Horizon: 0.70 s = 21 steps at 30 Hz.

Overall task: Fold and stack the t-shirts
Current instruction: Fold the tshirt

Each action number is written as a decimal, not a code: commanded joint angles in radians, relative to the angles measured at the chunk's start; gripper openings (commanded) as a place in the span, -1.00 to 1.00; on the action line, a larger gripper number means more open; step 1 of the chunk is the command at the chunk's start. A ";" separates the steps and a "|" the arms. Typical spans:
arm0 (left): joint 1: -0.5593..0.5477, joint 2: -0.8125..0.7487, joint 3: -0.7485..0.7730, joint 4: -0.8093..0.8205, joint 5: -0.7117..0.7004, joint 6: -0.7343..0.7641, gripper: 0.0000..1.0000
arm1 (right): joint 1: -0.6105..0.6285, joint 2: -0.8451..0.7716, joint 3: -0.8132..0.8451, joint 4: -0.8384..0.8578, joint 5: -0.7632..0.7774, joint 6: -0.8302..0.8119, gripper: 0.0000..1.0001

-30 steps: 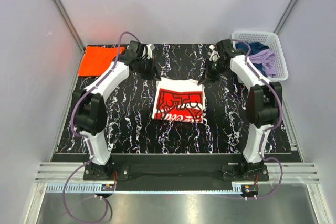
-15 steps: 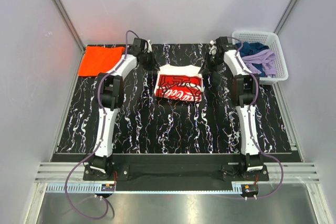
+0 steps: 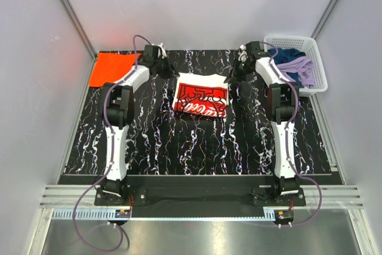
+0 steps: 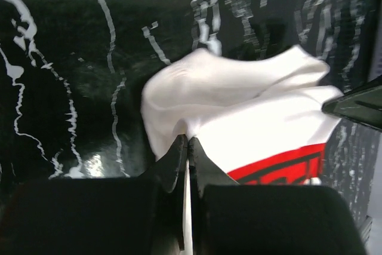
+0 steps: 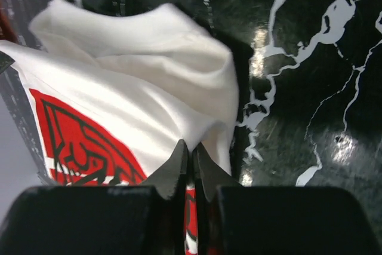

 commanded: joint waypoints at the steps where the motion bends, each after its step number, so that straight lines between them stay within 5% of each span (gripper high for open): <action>1: 0.002 -0.170 0.008 0.153 -0.029 -0.013 -1.00 | -0.005 -0.161 0.002 0.103 -0.012 0.033 -0.88; 5: 0.007 -0.161 0.053 0.161 -0.043 -0.016 -1.00 | -0.005 -0.155 0.039 0.109 -0.012 0.051 -0.87; 12: 0.028 0.076 0.234 0.187 -0.088 -0.095 -0.95 | -0.008 0.024 0.112 0.288 -0.016 0.149 -0.17; 14: 0.056 0.211 0.299 0.224 -0.067 -0.166 -0.59 | -0.016 0.148 0.201 0.363 -0.036 0.217 0.01; 17: 0.080 0.313 0.486 0.127 -0.066 -0.199 -0.42 | -0.023 0.282 0.433 0.299 -0.036 0.245 0.09; 18: 0.080 0.298 0.488 0.121 -0.079 -0.170 -0.12 | -0.022 0.278 0.448 0.285 -0.036 0.243 0.10; 19: 0.082 0.269 0.459 0.109 -0.098 -0.138 0.97 | -0.022 0.260 0.409 0.287 -0.027 0.232 0.11; 21: 0.082 0.135 0.361 0.112 -0.145 -0.052 0.97 | -0.022 0.142 0.288 0.319 0.022 0.217 0.15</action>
